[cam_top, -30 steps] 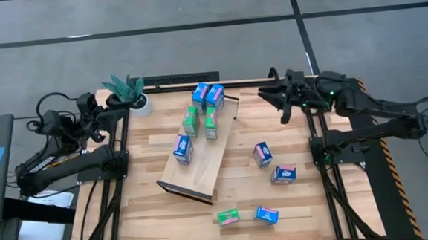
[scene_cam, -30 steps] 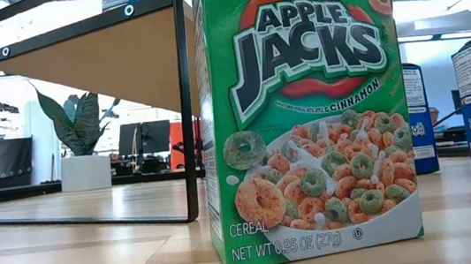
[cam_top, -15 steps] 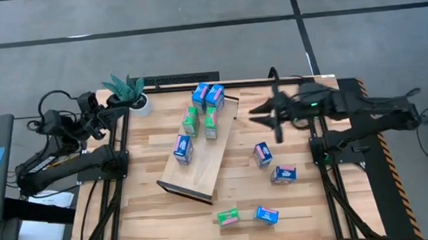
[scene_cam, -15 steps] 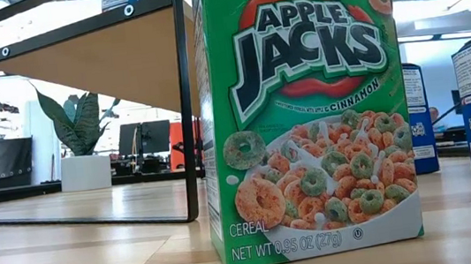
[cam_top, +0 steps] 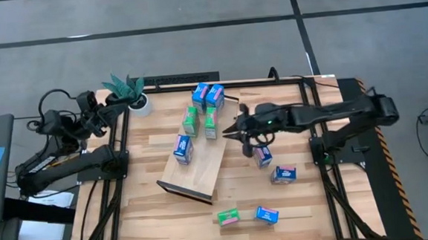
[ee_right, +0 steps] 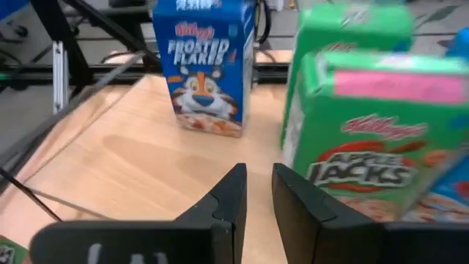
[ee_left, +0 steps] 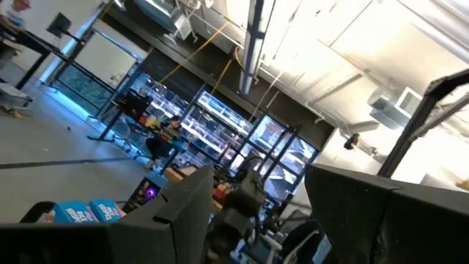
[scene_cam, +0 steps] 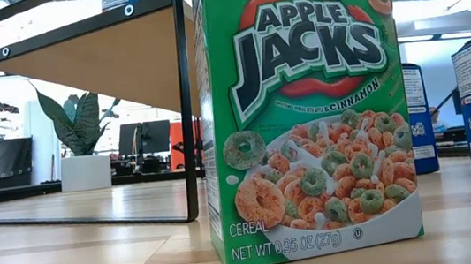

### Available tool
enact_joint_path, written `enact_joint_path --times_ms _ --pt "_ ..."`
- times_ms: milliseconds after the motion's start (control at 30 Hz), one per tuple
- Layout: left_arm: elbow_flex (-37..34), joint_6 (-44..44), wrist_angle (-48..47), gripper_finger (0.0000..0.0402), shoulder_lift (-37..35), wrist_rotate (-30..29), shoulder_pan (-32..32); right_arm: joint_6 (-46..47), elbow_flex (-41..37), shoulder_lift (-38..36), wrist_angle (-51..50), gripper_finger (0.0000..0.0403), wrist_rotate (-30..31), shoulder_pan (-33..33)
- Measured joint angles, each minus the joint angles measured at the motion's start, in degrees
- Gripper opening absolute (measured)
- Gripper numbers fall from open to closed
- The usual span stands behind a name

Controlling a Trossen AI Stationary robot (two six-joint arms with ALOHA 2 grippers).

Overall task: Stack cereal on shelf
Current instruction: Put the top green cereal box on the shelf aligned with the other green cereal box

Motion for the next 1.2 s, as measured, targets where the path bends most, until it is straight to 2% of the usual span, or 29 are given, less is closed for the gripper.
enact_joint_path --times_ms 200,400,600,733,1200 --pt "0.0 0.02 -0.22 0.0206 0.0 -0.07 0.01 0.06 -0.04 5.94 3.51 0.009 -0.52 -0.49" --pt "0.0 0.02 -0.25 0.0206 0.0 -0.12 0.0 0.46 0.02 8.42 4.46 0.009 -0.52 -0.63" --pt "0.0 0.0 -0.38 0.0206 0.0 -0.16 0.0 0.5 -0.01 6.58 -1.77 0.009 -0.49 -0.38" --pt "0.0 0.73 -0.53 0.0206 0.0 -0.18 0.0 0.2 0.02 4.14 -4.34 0.009 1.89 -0.91" --pt "0.0 0.87 -3.2 0.0206 0.0 -0.41 0.01 0.48 -0.02 6.55 -0.41 0.009 2.54 -2.6"
